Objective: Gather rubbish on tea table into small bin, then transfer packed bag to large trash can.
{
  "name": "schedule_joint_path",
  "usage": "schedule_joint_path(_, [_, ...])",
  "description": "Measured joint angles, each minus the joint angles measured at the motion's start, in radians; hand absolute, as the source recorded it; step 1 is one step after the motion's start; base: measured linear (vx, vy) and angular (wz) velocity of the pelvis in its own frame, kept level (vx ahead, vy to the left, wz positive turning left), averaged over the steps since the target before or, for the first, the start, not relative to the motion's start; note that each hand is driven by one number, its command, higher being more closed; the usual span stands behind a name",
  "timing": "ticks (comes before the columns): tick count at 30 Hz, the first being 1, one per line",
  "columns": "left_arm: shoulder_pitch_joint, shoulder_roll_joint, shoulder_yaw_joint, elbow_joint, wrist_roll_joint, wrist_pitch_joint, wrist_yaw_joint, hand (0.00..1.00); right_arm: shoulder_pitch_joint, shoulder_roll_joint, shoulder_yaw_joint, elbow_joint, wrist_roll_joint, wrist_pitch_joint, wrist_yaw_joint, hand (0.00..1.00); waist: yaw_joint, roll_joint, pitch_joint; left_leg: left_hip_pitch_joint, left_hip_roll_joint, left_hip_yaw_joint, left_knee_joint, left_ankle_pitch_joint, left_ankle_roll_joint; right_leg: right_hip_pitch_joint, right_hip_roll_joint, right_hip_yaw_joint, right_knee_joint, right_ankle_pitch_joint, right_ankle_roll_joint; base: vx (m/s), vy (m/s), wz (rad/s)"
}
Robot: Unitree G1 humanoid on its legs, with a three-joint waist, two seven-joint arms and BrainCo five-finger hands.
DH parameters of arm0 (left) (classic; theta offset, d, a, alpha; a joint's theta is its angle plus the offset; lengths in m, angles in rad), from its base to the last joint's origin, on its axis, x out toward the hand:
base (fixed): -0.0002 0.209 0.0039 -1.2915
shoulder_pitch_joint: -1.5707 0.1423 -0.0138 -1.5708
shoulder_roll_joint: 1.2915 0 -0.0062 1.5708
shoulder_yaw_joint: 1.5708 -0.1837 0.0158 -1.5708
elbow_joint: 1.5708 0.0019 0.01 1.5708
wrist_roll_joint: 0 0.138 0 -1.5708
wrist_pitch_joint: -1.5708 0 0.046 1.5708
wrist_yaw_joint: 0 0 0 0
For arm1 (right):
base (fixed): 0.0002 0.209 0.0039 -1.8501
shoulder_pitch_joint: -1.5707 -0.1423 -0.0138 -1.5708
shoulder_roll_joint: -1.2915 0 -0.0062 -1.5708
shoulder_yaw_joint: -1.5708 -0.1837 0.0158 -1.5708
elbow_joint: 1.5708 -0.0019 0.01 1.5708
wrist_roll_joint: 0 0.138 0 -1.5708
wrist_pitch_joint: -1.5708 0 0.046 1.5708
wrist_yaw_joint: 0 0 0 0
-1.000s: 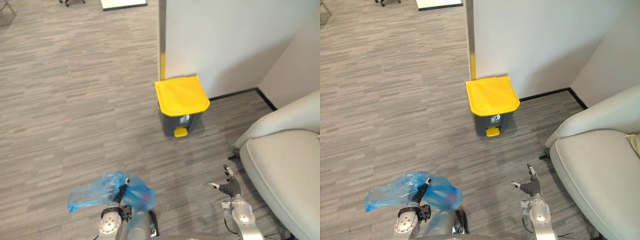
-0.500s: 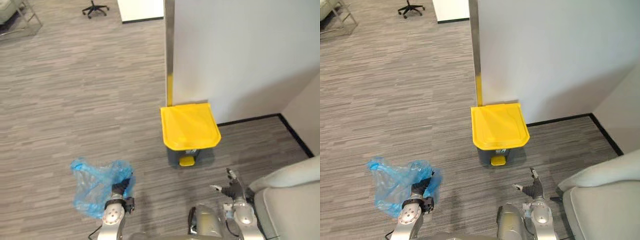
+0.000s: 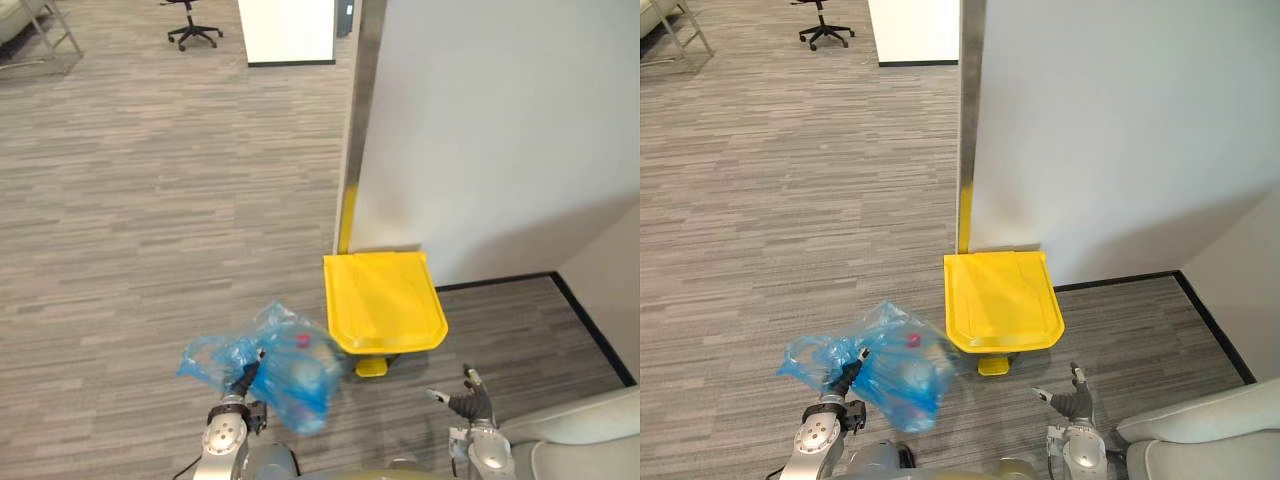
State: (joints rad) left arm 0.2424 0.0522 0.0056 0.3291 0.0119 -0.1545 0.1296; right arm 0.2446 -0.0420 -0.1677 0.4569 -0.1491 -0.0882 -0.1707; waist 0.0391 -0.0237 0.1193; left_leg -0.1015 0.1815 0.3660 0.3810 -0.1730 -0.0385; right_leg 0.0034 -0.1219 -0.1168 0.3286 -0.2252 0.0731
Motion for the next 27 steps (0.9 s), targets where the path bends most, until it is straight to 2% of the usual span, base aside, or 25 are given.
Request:
schedule_joint_path(9, [0.014,0.026,0.042,0.029,0.003,-0.003,-0.001,1.00,-0.020,-0.020,-0.035,0.074,-0.001,0.010,0.001,0.00,0.000,0.020,-0.016,0.002,0.006,0.038,-0.063,0.008,-0.004,-0.019,0.016,0.036,-0.094,0.044,0.017,-0.04,-0.019,-0.17])
schedule_joint_path(12, [0.025,0.039,0.048,0.028,0.005,-0.003,-0.001,1.00,-0.030,-0.020,-0.034,0.074,-0.001,0.010,0.001,0.00,0.001,0.018,-0.017,-0.038,0.007,0.047,-0.040,-0.004,0.008,-0.055,0.014,0.042,-0.096,0.051,0.023,-0.04,0.060,-0.11])
schedule_joint_path(16, [0.059,0.040,0.051,0.021,0.005,0.005,-0.013,1.00,-0.047,-0.021,-0.035,0.065,0.000,0.018,0.001,0.00,0.002,-0.004,0.008,-0.058,0.008,0.028,0.065,-0.107,0.020,-0.082,-0.009,0.039,0.044,0.005,0.034,0.04,0.100,0.04])
schedule_joint_path(17, [0.060,0.040,0.042,0.016,0.005,0.011,-0.019,1.00,-0.054,-0.022,-0.036,0.060,0.001,0.018,0.000,0.00,-0.001,-0.012,0.034,-0.033,-0.001,0.018,0.077,-0.129,0.042,-0.174,-0.023,0.029,0.272,0.011,0.017,0.04,0.116,0.04])
schedule_joint_path(18, [0.057,0.043,0.041,0.016,0.005,0.013,-0.019,1.00,-0.062,-0.019,-0.037,0.057,0.001,0.018,0.000,0.00,0.002,-0.003,0.051,-0.025,-0.001,0.014,0.085,-0.133,0.049,-0.227,-0.023,0.032,0.362,-0.014,0.006,0.07,0.116,0.16])
schedule_joint_path(19, [0.040,0.050,0.031,0.017,0.004,0.017,-0.019,1.00,-0.064,-0.014,-0.042,0.050,0.001,0.018,-0.001,0.00,0.001,-0.010,0.064,-0.011,0.000,-0.007,0.102,-0.153,0.056,-0.272,-0.014,0.011,0.377,-0.048,-0.021,0.08,0.064,0.25])
schedule_joint_path(21, [0.002,0.058,0.022,0.017,0.004,0.017,-0.018,1.00,-0.065,-0.015,-0.055,0.032,0.017,0.018,-0.002,0.00,0.002,-0.011,0.096,0.020,0.003,-0.026,0.140,-0.190,0.067,-0.331,-0.011,-0.056,0.328,-0.042,-0.024,0.13,0.005,0.34])
schedule_joint_path(22, [-0.017,0.059,0.015,0.018,0.003,0.016,-0.018,1.00,-0.072,-0.020,-0.064,0.028,0.029,0.018,-0.003,0.00,-0.001,-0.006,0.108,0.028,0.009,-0.037,0.176,-0.219,0.070,-0.370,-0.012,-0.086,0.276,-0.016,-0.016,0.15,-0.001,0.40])
schedule_joint_path(23, [-0.043,0.060,0.008,0.022,0.003,0.016,-0.018,1.00,-0.078,-0.031,-0.071,0.028,0.041,0.019,-0.006,0.00,-0.005,0.000,0.116,0.027,0.013,-0.050,0.228,-0.259,0.069,-0.414,-0.016,-0.123,0.181,0.044,0.000,0.14,-0.008,0.45])
schedule_joint_path(25, [-0.079,0.055,0.007,0.033,0.002,0.015,-0.012,1.00,-0.078,-0.053,-0.074,0.028,0.056,0.022,-0.016,0.00,-0.019,0.003,0.130,0.043,0.010,-0.082,0.310,-0.330,0.052,-0.443,-0.020,-0.126,0.090,0.102,0.002,0.23,-0.067,0.65])
schedule_joint_path(26, [-0.087,0.049,0.004,0.045,0.001,0.015,0.002,1.00,-0.077,-0.054,-0.097,0.028,0.070,0.024,-0.023,0.00,-0.028,0.018,0.124,0.058,0.009,-0.121,0.341,-0.375,0.032,-0.426,-0.018,-0.099,0.123,0.103,-0.012,0.44,-0.136,0.62])
schedule_joint_path(27, [-0.106,0.038,-0.006,0.058,0.000,0.015,0.007,1.00,-0.076,-0.062,-0.143,0.027,0.081,0.025,-0.024,0.00,-0.025,0.032,0.119,0.071,0.014,-0.155,0.343,-0.402,0.013,-0.437,-0.004,-0.075,0.177,0.089,-0.021,0.43,-0.124,0.55])
